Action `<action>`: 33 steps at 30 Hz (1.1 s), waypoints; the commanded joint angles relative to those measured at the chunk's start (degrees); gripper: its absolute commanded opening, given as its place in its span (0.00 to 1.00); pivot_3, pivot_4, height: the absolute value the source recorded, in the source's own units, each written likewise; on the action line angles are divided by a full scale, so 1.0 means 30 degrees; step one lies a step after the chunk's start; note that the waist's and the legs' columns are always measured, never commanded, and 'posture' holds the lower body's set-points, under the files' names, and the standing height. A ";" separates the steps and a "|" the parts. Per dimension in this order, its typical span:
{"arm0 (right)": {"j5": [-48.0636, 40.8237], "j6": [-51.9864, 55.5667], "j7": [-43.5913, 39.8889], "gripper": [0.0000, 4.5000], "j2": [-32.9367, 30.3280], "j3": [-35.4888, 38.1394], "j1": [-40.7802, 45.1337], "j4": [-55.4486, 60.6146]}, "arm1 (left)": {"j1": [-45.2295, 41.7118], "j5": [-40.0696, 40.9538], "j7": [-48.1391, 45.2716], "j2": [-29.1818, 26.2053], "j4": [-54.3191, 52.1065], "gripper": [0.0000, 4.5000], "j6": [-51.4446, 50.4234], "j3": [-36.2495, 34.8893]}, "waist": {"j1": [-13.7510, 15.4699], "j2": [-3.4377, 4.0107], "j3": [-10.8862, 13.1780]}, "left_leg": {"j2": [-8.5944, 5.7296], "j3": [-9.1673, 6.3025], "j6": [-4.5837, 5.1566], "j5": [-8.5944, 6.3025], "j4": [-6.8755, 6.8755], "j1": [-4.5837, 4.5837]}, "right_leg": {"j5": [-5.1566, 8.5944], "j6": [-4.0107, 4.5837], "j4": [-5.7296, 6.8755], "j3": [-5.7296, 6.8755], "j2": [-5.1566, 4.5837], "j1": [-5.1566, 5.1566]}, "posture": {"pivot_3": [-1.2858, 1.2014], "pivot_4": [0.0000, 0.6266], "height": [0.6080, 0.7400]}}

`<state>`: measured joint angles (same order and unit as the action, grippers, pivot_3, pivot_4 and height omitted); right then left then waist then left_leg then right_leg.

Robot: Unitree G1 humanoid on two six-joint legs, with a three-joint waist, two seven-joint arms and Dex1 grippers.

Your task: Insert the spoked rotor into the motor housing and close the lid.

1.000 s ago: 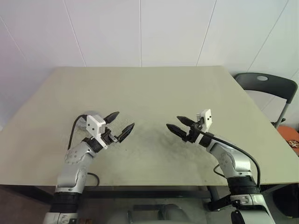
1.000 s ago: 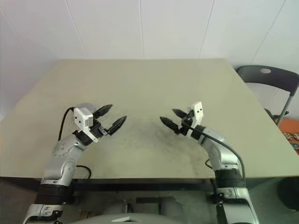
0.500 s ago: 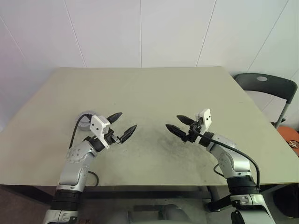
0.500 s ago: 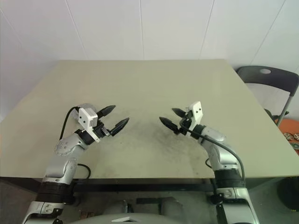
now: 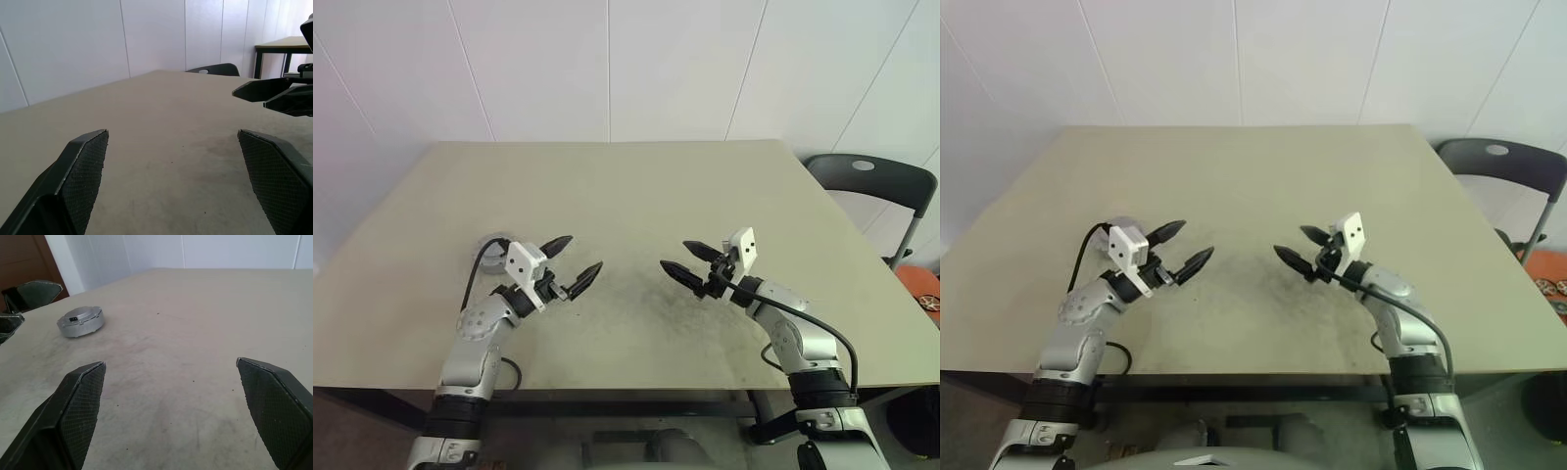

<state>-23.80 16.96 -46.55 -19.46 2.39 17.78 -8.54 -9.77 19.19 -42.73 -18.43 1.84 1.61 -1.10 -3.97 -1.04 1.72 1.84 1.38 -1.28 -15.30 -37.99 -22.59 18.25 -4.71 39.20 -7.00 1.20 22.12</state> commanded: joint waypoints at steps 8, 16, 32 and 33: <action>0.0101 -0.0856 -0.0325 0.99 0.0184 -0.0100 0.0548 0.0321 | -0.0185 -0.0101 0.0053 -0.0085 -0.0393 1.00 0.0484 -0.0114 | -0.0001 0.0000 0.0000 | 0.0001 0.0001 0.0000 0.0000 0.0000 0.0000 | -0.0001 -0.0001 0.0000 -0.0002 0.0000 0.0001 | 0.52 0.00 1.00; 0.0182 -0.0982 -0.0308 0.99 0.0111 -0.0073 0.0698 0.0199 | -0.0270 -0.0161 0.0050 -0.0044 -0.0389 1.00 0.0416 -0.0069 | -0.0003 0.0000 0.0000 | 0.0001 0.0001 0.0000 0.0000 0.0000 0.0000 | -0.0001 -0.0001 0.0000 -0.0003 0.0000 0.0001 | 0.52 0.00 1.00; 0.0310 -0.1260 -0.0320 0.99 0.0107 -0.0069 0.0649 0.0057 | -0.0255 -0.0248 -0.0165 -0.0110 -0.0290 1.00 0.0476 -0.0039 | -0.0001 0.0000 0.0000 | 0.0001 0.0002 0.0000 0.0000 0.0000 0.0001 | 0.0000 -0.0001 -0.0001 -0.0004 0.0000 0.0002 | 0.52 0.00 1.00; 0.0314 -0.1279 -0.0325 0.99 0.0103 -0.0057 0.0670 0.0021 | -0.0268 -0.0258 -0.0174 -0.0106 -0.0285 1.00 0.0470 -0.0039 | -0.0002 0.0000 0.0000 | 0.0001 0.0003 0.0000 0.0000 0.0000 0.0000 | 0.0000 -0.0001 0.0000 -0.0004 0.0000 0.0002 | 0.52 0.00 1.00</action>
<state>-22.63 14.35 -47.38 -19.12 1.55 18.53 -9.24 -9.74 18.40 -43.25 -18.48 2.10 1.81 -1.07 -3.98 -1.04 1.72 1.85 1.38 -1.28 -15.30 -37.99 -22.59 18.24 -4.71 39.20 -7.01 1.20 22.13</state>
